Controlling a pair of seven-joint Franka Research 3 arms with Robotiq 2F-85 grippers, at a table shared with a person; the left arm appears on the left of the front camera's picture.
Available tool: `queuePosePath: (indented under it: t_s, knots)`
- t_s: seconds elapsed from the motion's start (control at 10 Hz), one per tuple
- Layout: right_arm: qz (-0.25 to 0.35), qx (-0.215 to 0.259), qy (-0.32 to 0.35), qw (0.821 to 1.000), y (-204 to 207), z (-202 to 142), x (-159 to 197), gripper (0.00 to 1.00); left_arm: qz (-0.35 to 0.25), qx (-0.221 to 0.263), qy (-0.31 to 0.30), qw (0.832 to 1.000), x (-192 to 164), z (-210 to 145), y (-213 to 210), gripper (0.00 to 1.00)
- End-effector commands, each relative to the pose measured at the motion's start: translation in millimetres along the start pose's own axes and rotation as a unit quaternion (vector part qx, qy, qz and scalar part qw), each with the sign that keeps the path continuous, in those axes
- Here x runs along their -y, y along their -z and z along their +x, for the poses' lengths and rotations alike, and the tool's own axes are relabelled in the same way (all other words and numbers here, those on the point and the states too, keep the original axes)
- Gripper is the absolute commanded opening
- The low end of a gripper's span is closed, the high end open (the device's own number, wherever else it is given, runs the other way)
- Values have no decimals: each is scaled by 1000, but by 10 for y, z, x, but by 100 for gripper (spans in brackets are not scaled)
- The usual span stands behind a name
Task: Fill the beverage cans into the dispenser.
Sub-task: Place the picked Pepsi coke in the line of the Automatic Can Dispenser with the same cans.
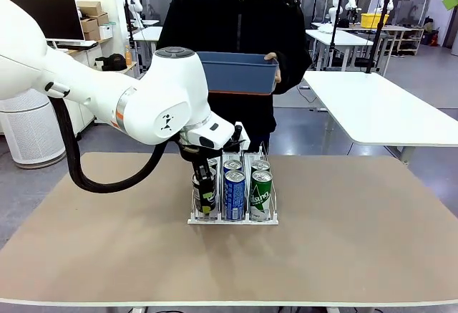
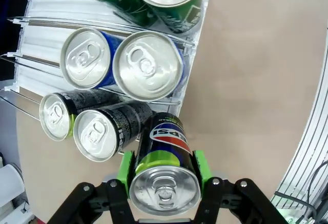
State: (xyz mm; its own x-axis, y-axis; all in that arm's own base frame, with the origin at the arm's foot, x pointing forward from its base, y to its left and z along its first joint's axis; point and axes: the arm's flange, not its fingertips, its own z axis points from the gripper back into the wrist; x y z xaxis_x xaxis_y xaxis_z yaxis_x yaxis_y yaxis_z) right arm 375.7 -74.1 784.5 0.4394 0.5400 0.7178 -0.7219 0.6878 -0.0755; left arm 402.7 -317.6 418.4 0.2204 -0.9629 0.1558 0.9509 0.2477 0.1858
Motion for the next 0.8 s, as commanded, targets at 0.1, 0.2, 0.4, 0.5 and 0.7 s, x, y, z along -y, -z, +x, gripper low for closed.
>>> queuePosePath:
  t_s: [0.1, 0.2, 0.4, 0.5, 0.7]
  knots:
    - [5, 5, -1, 1000, 17, -3, -14, 100, 39, 12, -19, 999, -203, 0, -1, 58]
    - [5, 5, -1, 1000, 17, -3, -14, 100, 41, 15, -23, 999, -229, 14, 11, 58]
    - [5, 5, -1, 1000, 17, -3, -14, 100, 36, 19, -28, 999, -303, 18, 87, 58]
    - [5, 5, -1, 1000, 17, -3, -14, 100, 39, 22, -33, 998, -301, 28, 90, 58]
    - [5, 5, -1, 1000, 17, -3, -14, 100, 40, 18, -32, 999, -320, 2, 86, 58]
